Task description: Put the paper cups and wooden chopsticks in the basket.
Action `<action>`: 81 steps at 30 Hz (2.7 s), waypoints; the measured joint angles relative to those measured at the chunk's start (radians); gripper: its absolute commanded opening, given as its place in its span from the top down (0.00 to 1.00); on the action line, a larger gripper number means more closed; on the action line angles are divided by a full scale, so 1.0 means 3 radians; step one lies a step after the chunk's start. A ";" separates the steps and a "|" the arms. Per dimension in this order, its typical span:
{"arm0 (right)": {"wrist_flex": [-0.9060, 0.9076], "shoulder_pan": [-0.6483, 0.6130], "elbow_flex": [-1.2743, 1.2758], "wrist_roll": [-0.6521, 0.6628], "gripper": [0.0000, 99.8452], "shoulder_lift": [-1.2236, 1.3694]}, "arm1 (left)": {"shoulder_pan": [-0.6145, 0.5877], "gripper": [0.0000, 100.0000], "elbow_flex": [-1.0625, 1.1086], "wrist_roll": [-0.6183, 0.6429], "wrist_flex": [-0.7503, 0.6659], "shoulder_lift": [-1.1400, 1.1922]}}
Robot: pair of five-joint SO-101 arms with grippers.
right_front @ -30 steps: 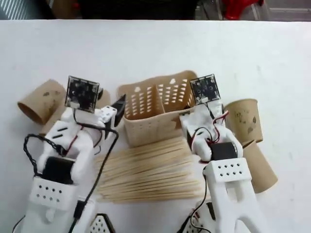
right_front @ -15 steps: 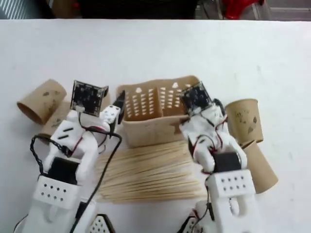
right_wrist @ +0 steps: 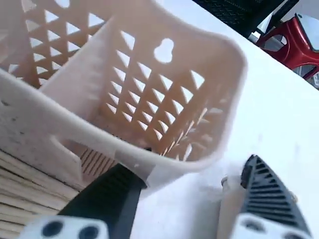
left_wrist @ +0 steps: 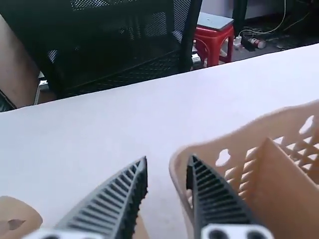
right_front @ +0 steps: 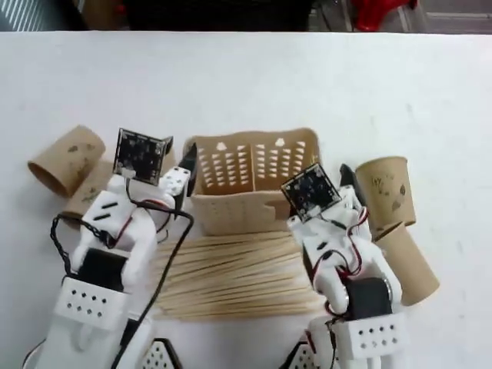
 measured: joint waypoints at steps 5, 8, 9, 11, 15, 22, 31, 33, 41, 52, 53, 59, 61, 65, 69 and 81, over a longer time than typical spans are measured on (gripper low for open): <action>-0.0394 0.0005 -0.0072 0.0010 0.72 0.0557 | 0.0020 0.86 0.0020 0.0000 0.0000 0.0000; -0.0465 0.0005 -0.0266 0.0010 0.72 0.0926 | 0.0061 0.86 0.0046 -0.0020 -0.0005 0.0000; -0.0476 0.0005 -0.0353 0.0010 0.72 0.1038 | 0.0061 0.86 0.0056 -0.0051 -0.0005 0.0000; -0.0527 0.0000 -0.0501 0.0010 0.72 0.1243 | 0.0061 0.86 0.0061 -0.0072 -0.0005 0.0000; -0.0629 -0.0066 -0.0655 0.0010 0.72 0.1529 | 0.0041 0.86 0.0051 -0.0082 -0.0020 0.0113; -0.0967 -0.0087 -0.0598 0.0010 0.72 0.1739 | 0.0061 0.93 0.0046 -0.0082 -0.0537 0.0542; -0.1028 -0.0026 -0.0486 -0.0026 0.74 0.1713 | 0.0072 0.98 -0.0036 -0.0092 -0.0619 0.0680; -0.1048 0.0005 -0.0425 -0.0036 0.72 0.1632 | 0.0072 0.98 -0.0036 -0.0092 -0.0619 0.0680; -0.0573 0.0097 -0.0384 -0.0036 0.71 0.0936 | -0.0036 0.98 -0.0107 -0.0092 -0.0598 0.0716; 0.0266 0.0174 -0.0358 -0.0031 0.71 0.0225 | -0.0327 0.98 -0.0036 -0.0087 -0.0496 0.0880; 0.0266 0.0159 -0.0363 -0.0031 0.72 0.0189 | -0.0332 0.98 -0.0015 -0.0097 -0.0486 0.0895; 0.0020 0.0102 -0.0164 -0.0031 0.74 0.0205 | -0.0210 0.92 -0.0056 -0.0138 -0.0368 0.0900; -0.0051 0.0107 -0.0097 -0.0031 0.73 0.0261 | -0.0210 0.87 -0.0056 -0.0138 -0.0363 0.0905; -0.0266 0.0077 0.0041 -0.0031 0.72 0.0394 | -0.0368 0.83 -0.0399 -0.0056 -0.0113 0.0905; -0.0527 0.0087 0.0092 -0.0031 0.72 0.0476 | -0.0501 0.78 -0.1095 0.0138 0.0511 0.0905; -0.0747 0.0082 0.0087 -0.0031 0.72 0.0486 | 0.0061 0.73 -0.1897 0.0358 0.1340 0.1069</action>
